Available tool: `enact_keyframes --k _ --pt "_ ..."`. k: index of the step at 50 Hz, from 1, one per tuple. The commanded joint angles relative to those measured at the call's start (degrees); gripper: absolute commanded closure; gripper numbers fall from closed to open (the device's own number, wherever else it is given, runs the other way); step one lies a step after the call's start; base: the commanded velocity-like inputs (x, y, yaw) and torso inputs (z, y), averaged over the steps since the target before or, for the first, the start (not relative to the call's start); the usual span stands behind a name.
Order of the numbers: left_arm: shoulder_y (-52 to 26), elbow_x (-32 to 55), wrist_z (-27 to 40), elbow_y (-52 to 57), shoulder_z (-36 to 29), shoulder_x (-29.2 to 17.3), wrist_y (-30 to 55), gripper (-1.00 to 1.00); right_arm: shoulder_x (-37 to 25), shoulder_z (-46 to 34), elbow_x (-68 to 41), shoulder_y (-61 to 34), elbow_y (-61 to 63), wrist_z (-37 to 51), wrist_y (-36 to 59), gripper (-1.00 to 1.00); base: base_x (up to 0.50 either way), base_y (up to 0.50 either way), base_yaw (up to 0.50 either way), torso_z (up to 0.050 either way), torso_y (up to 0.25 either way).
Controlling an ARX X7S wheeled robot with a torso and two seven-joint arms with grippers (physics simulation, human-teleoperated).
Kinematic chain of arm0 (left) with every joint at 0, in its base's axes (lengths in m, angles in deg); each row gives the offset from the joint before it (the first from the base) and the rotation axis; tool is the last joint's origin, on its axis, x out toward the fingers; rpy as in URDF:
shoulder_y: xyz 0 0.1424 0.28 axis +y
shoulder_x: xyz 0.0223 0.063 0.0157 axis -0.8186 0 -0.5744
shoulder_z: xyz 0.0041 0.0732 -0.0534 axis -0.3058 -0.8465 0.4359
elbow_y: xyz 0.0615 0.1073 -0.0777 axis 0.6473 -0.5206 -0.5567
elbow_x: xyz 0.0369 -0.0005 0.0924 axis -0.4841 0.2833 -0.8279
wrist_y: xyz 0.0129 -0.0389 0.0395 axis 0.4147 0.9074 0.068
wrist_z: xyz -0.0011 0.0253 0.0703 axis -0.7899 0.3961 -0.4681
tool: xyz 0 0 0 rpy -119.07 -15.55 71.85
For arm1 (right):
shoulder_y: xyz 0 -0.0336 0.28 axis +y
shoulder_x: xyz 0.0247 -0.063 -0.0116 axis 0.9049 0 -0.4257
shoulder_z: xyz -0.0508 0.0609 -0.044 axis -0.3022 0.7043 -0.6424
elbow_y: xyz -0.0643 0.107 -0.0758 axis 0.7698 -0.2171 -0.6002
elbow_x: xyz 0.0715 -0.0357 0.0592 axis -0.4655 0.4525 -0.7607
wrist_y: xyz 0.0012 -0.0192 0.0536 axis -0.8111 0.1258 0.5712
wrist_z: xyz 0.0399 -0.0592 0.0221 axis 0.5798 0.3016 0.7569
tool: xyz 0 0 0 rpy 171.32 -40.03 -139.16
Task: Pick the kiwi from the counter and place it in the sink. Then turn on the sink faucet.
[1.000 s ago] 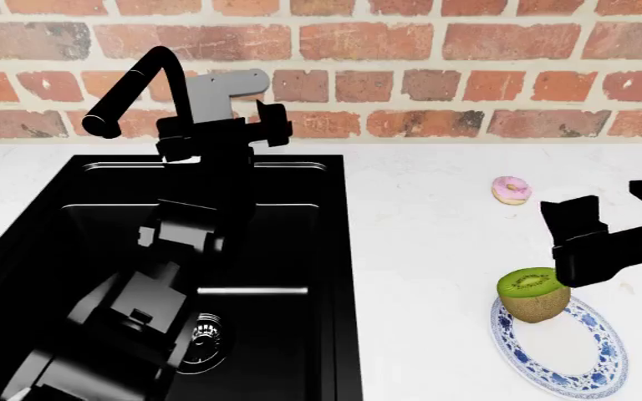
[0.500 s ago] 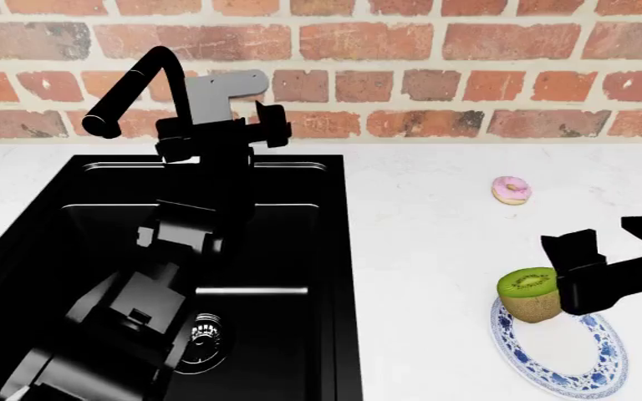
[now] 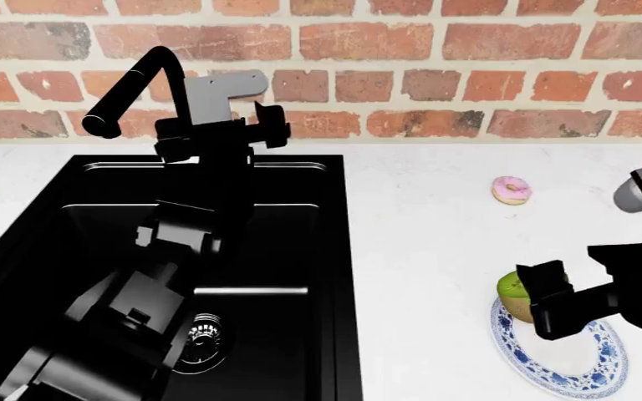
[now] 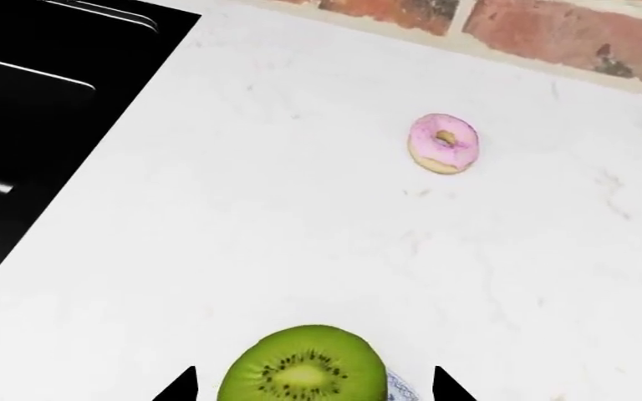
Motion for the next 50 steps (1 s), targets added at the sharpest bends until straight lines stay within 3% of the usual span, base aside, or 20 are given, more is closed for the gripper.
enact_keyframes --k 1,50 --pt "0.04 0.57 0.3 0.15 -0.72 -0.24 -0.15 -1.0 0.75 0.67 4.05 2.36 1.34 -4.18 -0.35 -1.0 0.0 0.0 0.0 0.0 0.0" --pt "-0.48 2.75 -0.23 -2.35 -3.24 0.2 -1.96 -1.0 -0.55 1.59 15.76 9.73 4.28 -14.58 -3.31 -1.0 0.0 0.0 0.0 0.0 0.0"
